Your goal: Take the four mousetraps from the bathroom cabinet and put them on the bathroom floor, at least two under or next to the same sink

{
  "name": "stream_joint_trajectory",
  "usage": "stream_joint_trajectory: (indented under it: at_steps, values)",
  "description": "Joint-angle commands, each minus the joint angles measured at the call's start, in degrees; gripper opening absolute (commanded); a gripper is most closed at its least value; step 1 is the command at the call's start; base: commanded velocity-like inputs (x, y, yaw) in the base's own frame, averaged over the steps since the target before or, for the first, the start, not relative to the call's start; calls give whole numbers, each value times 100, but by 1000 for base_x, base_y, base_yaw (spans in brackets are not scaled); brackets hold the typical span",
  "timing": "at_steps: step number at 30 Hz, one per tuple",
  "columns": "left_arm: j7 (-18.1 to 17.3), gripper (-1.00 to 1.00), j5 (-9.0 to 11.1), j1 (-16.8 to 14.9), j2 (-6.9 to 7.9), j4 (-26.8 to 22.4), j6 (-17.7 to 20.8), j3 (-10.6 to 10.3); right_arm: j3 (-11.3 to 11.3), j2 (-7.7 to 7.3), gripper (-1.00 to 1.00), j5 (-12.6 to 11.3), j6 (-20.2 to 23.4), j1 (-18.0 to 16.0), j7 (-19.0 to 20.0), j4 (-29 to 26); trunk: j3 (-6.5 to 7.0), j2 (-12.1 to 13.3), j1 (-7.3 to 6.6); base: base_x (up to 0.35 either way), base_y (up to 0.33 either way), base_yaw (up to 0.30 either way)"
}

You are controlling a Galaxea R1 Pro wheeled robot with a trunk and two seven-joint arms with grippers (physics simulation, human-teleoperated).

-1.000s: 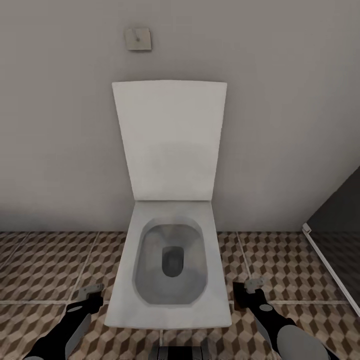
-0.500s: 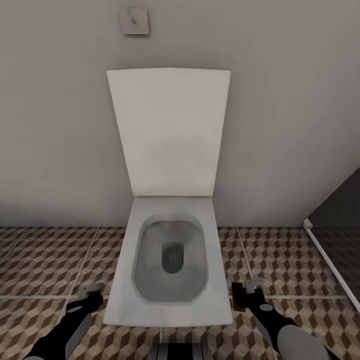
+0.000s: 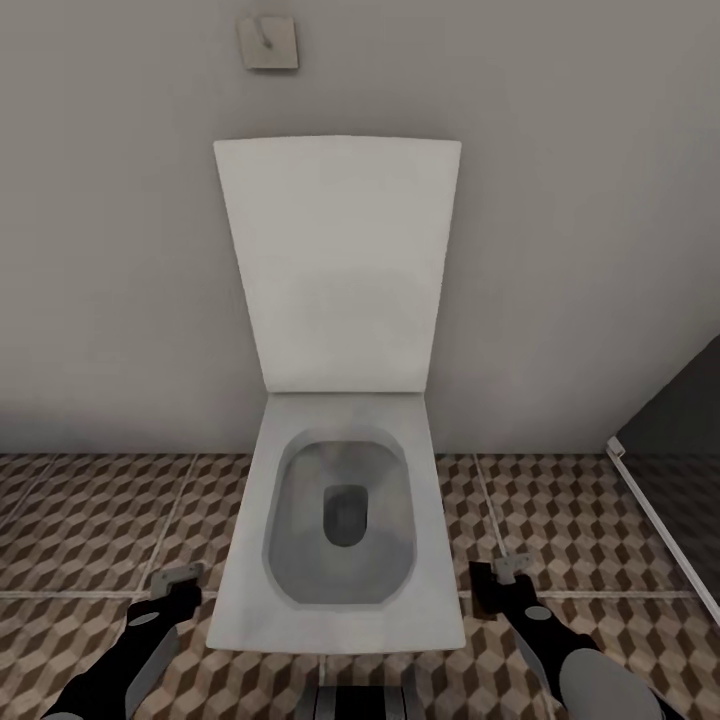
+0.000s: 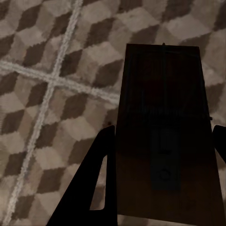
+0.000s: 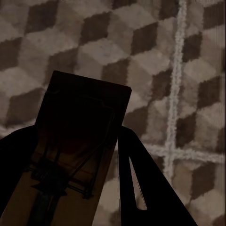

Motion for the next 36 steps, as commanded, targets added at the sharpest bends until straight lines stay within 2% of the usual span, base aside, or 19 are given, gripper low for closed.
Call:
stream_joint_trajectory:
  at_steps: [1,3,15,34,36]
  values:
    - [62,-100,33,-2,11,-9,19,-46,-48,-4,-100,36,-19,-3,28,-1,-4,-2,-1,0,0,0]
    - [62,-100,33,-2,11,-8,16,-49,-48,-6,-100,40,-18,-3,28,-3,-4,-2,-1,0,0,0]
    - [64,-100,32,1,-19,2,20,-68,-44,-8,-100,42,-18,-3,24,-2,-270,-18,30,0,0,0]
    - [90,-100,32,-1,20,6,-205,-40,-47,-13,-100,40,-27,-3,17,-4,-270,-18,30,0,0,0]
    - [98,-100,32,-2,37,7,-206,-38,-46,-11,-100,40,-27,-3,16,-5,-314,-20,35,0,0,0]
